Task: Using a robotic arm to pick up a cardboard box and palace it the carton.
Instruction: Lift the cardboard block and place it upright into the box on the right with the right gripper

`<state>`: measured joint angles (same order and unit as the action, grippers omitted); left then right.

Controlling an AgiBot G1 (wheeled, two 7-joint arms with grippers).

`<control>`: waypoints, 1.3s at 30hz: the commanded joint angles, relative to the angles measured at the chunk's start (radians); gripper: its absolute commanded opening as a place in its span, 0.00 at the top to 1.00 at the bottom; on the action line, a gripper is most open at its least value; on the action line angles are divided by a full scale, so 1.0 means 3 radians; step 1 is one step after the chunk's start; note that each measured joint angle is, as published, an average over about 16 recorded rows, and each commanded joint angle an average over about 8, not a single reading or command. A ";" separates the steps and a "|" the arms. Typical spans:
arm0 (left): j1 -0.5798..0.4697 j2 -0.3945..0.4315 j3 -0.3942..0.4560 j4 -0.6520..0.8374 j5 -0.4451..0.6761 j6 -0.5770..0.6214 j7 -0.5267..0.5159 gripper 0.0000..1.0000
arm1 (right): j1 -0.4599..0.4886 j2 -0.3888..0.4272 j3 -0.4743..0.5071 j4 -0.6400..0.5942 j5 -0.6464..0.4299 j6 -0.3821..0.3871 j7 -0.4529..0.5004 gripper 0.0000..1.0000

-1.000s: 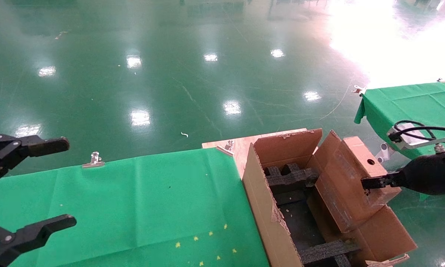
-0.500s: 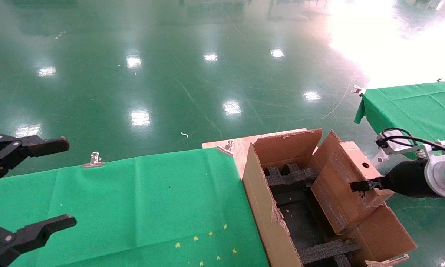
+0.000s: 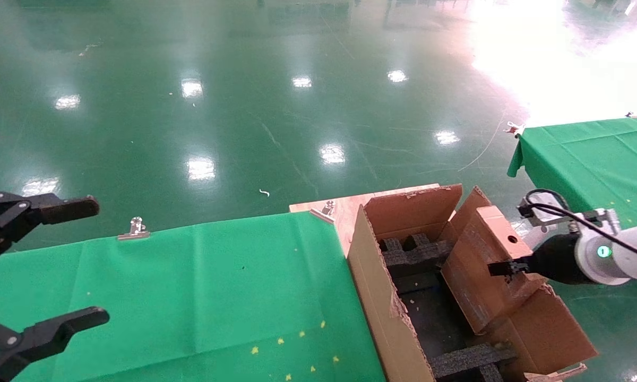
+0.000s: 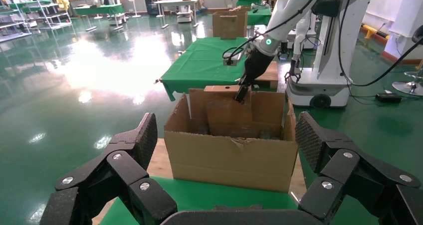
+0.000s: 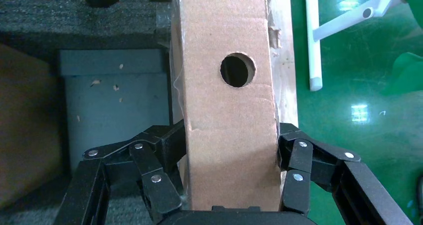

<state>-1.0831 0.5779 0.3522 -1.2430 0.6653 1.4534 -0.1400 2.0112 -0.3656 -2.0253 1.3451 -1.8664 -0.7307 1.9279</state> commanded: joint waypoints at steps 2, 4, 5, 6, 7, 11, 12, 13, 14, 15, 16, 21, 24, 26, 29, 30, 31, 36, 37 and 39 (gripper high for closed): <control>0.0000 0.0000 0.0000 0.0000 0.0000 0.0000 0.0000 0.00 | -0.0065 -0.0082 -0.0022 -0.0001 -0.0118 0.0039 0.0162 1.00; 0.0000 0.0000 0.0000 0.0000 0.0000 0.0000 0.0000 0.00 | -0.0109 -0.0128 -0.0034 -0.0004 -0.0174 0.0063 0.0241 1.00; 0.0000 0.0000 0.0000 0.0000 0.0000 0.0000 0.0000 0.00 | -0.0134 -0.0151 -0.0040 -0.0006 -0.0201 0.0077 0.0279 1.00; 0.0000 0.0000 0.0000 0.0000 0.0000 0.0000 0.0000 0.00 | -0.0158 -0.0172 -0.0045 -0.0009 -0.0227 0.0092 0.0316 1.00; 0.0000 0.0000 0.0000 0.0000 0.0000 0.0000 0.0000 0.00 | -0.0185 -0.0193 -0.0051 -0.0015 -0.0255 0.0109 0.0354 1.00; 0.0000 0.0000 0.0000 0.0000 0.0000 0.0000 0.0000 0.00 | -0.0301 -0.0276 -0.0071 -0.0052 -0.0364 0.0194 0.0512 1.00; 0.0000 0.0000 0.0000 0.0000 0.0000 0.0000 0.0000 0.00 | -0.0331 -0.0295 -0.0075 -0.0064 -0.0391 0.0217 0.0550 1.00; 0.0000 0.0000 0.0000 0.0000 0.0000 0.0000 0.0000 0.00 | -0.0363 -0.0316 -0.0079 -0.0080 -0.0416 0.0241 0.0588 1.00; 0.0000 0.0000 0.0000 0.0000 0.0000 0.0000 0.0000 0.00 | -0.0395 -0.0336 -0.0083 -0.0098 -0.0441 0.0266 0.0625 1.00; 0.0000 0.0000 0.0000 0.0000 0.0000 0.0000 0.0000 0.00 | -0.0425 -0.0355 -0.0086 -0.0117 -0.0463 0.0289 0.0660 1.00; 0.0000 0.0000 0.0000 0.0000 0.0000 0.0000 0.0000 0.00 | -0.0457 -0.0375 -0.0090 -0.0139 -0.0482 0.0311 0.0695 1.00; 0.0000 0.0000 0.0000 0.0000 0.0000 0.0000 0.0000 0.00 | -0.0614 -0.0473 -0.0103 -0.0267 -0.0527 0.0424 0.0832 1.00; 0.0000 0.0000 0.0000 0.0000 0.0000 0.0000 0.0000 0.00 | -0.0705 -0.0529 -0.0112 -0.0352 -0.0516 0.0490 0.0881 1.00; 0.0000 0.0000 0.0000 0.0000 0.0000 0.0000 0.0000 0.00 | -0.0765 -0.0563 -0.0119 -0.0412 -0.0497 0.0531 0.0899 1.00; 0.0000 0.0000 0.0000 0.0000 0.0000 0.0000 0.0000 0.00 | -0.0850 -0.0610 -0.0130 -0.0505 -0.0454 0.0590 0.0909 1.00; 0.0000 0.0000 0.0000 0.0000 0.0000 0.0000 0.0000 0.00 | -0.0877 -0.0624 -0.0134 -0.0535 -0.0436 0.0608 0.0906 1.00; 0.0000 0.0000 0.0000 0.0000 0.0000 0.0000 0.0000 0.00 | -0.0905 -0.0638 -0.0138 -0.0566 -0.0413 0.0626 0.0902 1.00; 0.0000 0.0000 0.0000 0.0000 0.0000 0.0000 0.0000 0.00 | -0.1019 -0.0699 -0.0157 -0.0696 -0.0269 0.0698 0.0838 1.00; 0.0000 0.0000 0.0000 0.0000 0.0000 0.0000 0.0000 0.00 | -0.1038 -0.0709 -0.0159 -0.0717 -0.0234 0.0707 0.0818 1.00; 0.0000 0.0000 0.0000 0.0000 0.0000 0.0000 0.0000 0.00 | -0.1067 -0.0730 -0.0163 -0.0756 -0.0165 0.0721 0.0773 1.00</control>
<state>-1.0832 0.5778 0.3523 -1.2430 0.6651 1.4533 -0.1399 1.6946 -0.5830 -2.0734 1.1212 -1.9195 -0.5166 2.1604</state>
